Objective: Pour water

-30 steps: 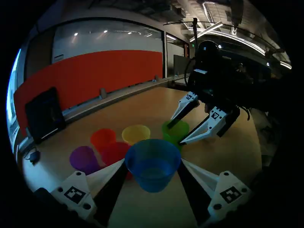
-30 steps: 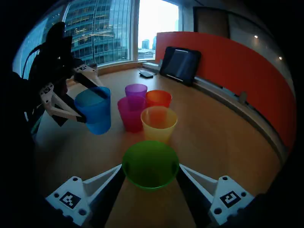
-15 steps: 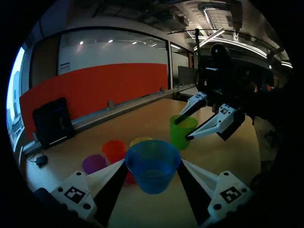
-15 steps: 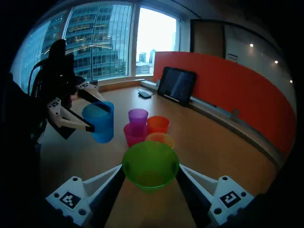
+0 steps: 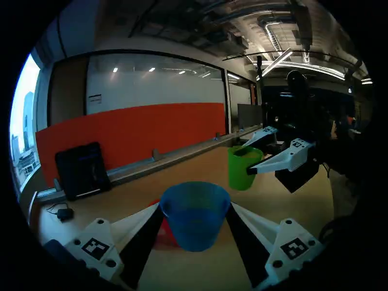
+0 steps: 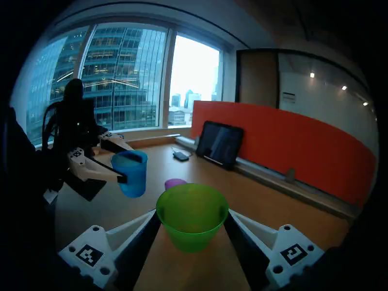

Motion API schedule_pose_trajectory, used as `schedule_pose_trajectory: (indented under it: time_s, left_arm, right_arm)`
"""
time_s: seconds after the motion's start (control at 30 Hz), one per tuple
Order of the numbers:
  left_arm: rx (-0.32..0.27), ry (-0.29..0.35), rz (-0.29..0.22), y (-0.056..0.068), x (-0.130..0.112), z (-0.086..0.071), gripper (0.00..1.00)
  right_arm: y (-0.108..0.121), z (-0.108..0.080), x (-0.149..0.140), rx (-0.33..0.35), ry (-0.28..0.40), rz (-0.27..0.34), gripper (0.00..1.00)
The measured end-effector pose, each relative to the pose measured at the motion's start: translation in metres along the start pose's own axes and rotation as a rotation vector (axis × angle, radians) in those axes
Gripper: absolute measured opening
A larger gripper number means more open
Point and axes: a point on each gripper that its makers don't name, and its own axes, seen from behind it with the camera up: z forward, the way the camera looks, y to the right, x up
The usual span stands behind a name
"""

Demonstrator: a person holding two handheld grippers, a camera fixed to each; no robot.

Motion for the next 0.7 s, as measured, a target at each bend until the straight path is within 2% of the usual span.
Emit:
schedule_pose_trajectory:
  time_s: [0.33,0.7]
  left_arm:
    - [0.037,0.071,0.011,-0.014,0.033,-0.011,0.87]
    - [0.044,0.123,0.006,-0.019,0.059,-0.015,0.87]
  right_arm:
    - [0.002,-0.005,0.043,-0.023,0.115,0.015,0.91]
    - [-0.002,-0.007,0.063,-0.027,0.148,0.000,0.91]
